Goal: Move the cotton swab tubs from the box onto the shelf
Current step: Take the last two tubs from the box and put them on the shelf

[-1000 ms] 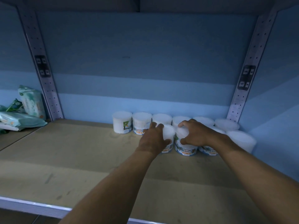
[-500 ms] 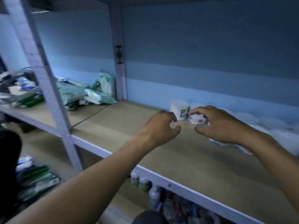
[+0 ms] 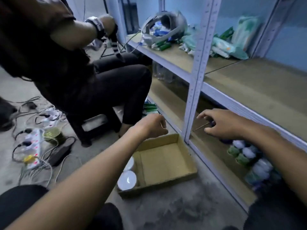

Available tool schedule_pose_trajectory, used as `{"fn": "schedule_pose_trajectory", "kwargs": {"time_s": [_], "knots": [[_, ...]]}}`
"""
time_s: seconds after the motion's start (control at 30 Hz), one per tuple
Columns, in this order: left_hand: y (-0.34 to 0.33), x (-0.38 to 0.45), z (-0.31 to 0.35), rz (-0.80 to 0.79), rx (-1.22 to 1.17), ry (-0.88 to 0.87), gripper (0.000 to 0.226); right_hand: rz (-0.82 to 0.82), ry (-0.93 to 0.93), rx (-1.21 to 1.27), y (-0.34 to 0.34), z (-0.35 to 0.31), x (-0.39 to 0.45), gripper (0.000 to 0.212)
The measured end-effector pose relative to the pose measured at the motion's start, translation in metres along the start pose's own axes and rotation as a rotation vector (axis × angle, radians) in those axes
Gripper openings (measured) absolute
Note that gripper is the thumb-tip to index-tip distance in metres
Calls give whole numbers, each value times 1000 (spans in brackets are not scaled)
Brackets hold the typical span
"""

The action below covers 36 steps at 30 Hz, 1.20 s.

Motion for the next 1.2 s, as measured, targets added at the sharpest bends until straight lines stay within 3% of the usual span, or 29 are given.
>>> {"fn": "schedule_pose_trajectory", "kwargs": {"time_s": [0.23, 0.43, 0.63, 0.77, 0.9, 1.2], "knots": [[-47, -15, -156, -102, -45, 331, 29, -199, 41, 20, -116, -74, 59, 51], [-97, -11, -237, -160, -21, 424, 44, -381, 63, 101, -231, -135, 87, 57], [-141, 4, -272, -239, -9, 393, 67, -450, 65, 152, -305, -178, 97, 67], [-161, 8, -286, -259, -6, 406, 75, -467, 62, 177, -337, -200, 102, 54], [-172, 8, -294, -269, -16, 408, 85, -437, -6, 226, -361, -215, 101, 76], [-178, 15, -302, -222, 47, 378, 95, -353, -114, 334, -384, -238, 104, 89]]}}
Point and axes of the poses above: each hand's wrist, its own x-axis towards the middle knuckle, its own y-axis out of the back of the hand, z = x × y, the point moved 6 cm from there along x, towards the middle knuckle, and after that the axes turned 9 degrees about -x, right-handed, at the moved point
